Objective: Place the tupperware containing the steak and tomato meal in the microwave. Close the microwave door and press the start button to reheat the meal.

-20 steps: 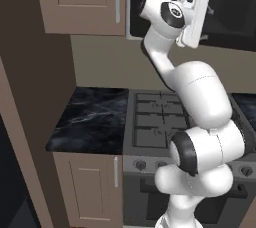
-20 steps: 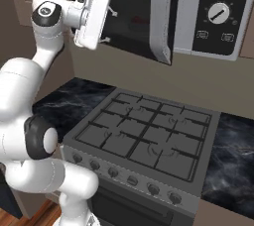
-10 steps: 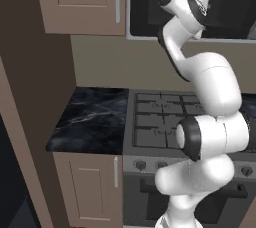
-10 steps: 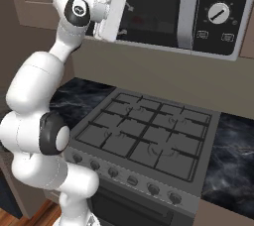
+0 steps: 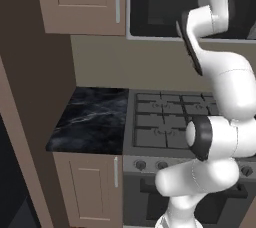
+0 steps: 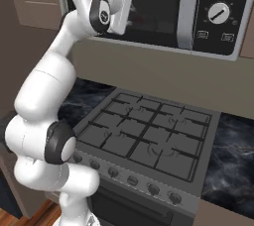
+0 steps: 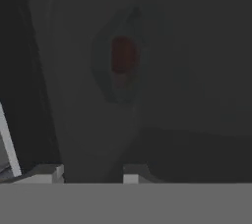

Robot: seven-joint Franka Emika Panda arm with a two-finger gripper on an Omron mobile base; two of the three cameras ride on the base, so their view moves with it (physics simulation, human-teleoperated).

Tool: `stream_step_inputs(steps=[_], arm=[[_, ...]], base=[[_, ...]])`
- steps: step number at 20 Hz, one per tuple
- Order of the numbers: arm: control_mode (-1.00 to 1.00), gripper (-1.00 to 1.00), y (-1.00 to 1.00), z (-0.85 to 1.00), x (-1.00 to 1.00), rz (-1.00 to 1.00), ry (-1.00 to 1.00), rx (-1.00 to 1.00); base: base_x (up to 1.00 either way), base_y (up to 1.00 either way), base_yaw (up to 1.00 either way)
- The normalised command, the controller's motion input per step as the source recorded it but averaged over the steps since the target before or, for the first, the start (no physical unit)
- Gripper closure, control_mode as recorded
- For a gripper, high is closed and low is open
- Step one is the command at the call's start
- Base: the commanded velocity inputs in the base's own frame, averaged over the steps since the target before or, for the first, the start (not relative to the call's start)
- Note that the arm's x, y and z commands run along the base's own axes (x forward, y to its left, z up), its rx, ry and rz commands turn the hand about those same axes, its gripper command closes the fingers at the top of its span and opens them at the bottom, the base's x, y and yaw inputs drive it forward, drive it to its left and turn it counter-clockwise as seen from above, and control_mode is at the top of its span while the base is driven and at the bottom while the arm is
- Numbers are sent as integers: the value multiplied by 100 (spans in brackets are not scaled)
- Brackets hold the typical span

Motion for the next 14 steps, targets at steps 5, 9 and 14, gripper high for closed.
stream_step_inputs(steps=[5, 9, 14], arm=[[-100, -100, -16, -42, -32, 31, -5, 1], [-100, -100, 0, -4, -97, 21, -7, 0], [-100, -100, -2, 41, -90, 13, -8, 5]], base=[[0, 0, 0], [0, 0, 0], [0, 0, 0]])
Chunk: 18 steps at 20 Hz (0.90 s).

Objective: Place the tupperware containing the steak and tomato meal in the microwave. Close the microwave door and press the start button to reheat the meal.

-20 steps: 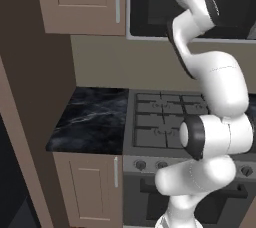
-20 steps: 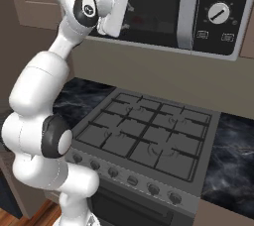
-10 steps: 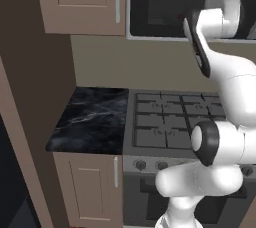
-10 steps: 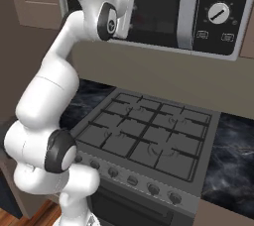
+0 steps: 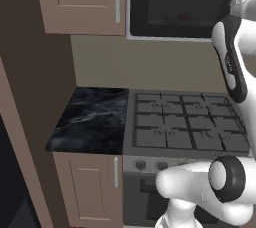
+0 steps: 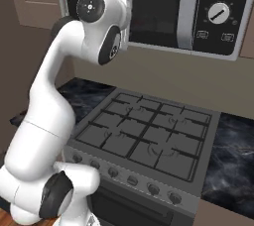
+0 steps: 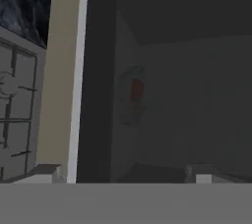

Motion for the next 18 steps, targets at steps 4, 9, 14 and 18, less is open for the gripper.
stream_step_inputs(steps=[4, 9, 14, 18], arm=[[-100, -100, -52, 24, -91, 15, -1, 26], [-100, -100, -77, 0, -77, 23, -2, 28], [-100, -100, -54, 0, -49, 19, -4, 14], [-100, 100, -43, 0, -37, 19, -3, 11]], base=[[0, 0, 0], [0, 0, 0], [0, 0, 0], [0, 0, 0]])
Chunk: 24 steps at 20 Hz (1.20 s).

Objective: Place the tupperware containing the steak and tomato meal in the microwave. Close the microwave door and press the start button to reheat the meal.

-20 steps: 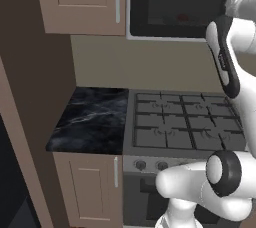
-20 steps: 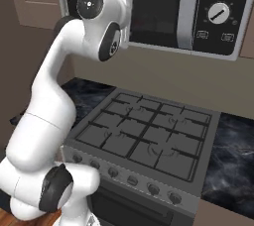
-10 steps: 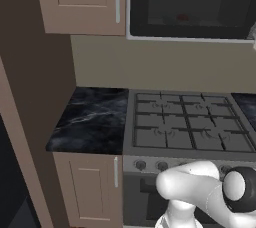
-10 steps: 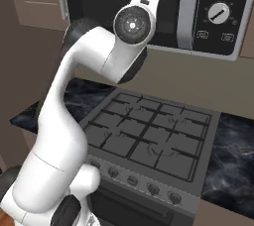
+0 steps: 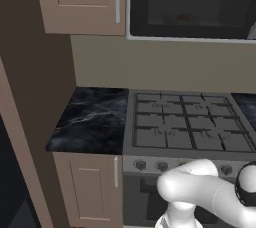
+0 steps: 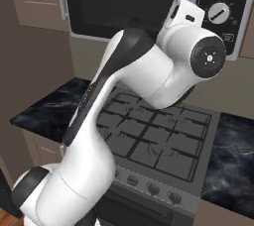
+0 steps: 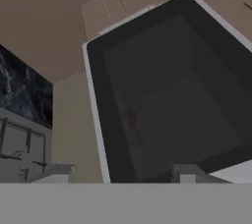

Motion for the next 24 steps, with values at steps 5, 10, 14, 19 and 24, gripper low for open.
stream_step_inputs(steps=[5, 10, 14, 19, 24], arm=[[-100, 100, -42, -9, -16, 19, -9, 10], [-100, 100, -19, -19, 2, 17, -12, 6], [-100, 100, -3, -38, 29, 5, -7, 0], [-100, 100, 0, -36, 44, 0, -5, 0], [-100, 100, 0, -7, 38, -6, -5, 0]], base=[[0, 0, 0], [0, 0, 0], [0, 0, 0], [0, 0, 0], [0, 0, 0]])
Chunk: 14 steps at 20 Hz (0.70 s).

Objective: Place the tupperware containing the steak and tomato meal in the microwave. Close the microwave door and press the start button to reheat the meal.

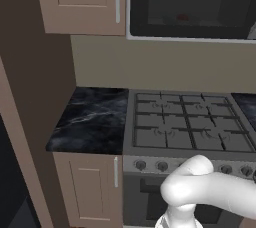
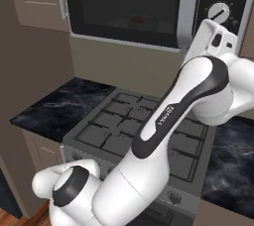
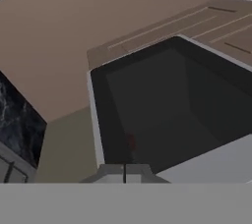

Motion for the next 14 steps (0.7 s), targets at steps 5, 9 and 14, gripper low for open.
stream_step_inputs(steps=[5, 9, 14], arm=[[-100, 100, 0, 0, 27, -15, -7, 0], [-100, 100, -3, 0, 24, -16, -1, -2], [-100, 100, -4, 0, 30, -12, 0, -1]], base=[[0, 0, 0], [0, 0, 0], [0, 0, 0]])
